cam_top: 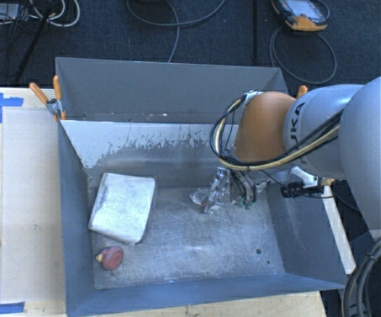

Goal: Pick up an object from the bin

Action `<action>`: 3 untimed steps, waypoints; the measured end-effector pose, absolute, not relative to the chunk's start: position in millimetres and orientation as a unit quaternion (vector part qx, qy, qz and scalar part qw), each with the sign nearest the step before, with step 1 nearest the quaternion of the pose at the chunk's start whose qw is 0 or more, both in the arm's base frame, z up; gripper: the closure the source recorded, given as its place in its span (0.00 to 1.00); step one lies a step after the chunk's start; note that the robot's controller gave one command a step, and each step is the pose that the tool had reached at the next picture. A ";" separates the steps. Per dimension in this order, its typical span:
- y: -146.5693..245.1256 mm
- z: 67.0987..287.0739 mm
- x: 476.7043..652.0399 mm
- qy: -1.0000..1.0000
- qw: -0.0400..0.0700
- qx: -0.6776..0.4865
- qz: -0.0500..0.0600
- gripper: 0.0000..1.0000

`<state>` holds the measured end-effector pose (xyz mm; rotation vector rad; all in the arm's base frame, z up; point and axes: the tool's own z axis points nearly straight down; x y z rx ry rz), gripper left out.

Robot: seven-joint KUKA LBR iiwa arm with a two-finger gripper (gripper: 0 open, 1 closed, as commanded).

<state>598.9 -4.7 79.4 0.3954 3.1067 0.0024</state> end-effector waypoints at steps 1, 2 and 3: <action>-4.9 140.3 600.7 0.992 0.003 0.125 0.001 1.00; -4.8 147.8 601.3 0.992 0.001 0.123 0.000 1.00; -5.0 180.2 602.2 0.993 0.002 0.122 0.001 1.00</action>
Offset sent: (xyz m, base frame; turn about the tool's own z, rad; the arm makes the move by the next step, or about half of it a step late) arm 0.0001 -0.0002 0.0573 0.0000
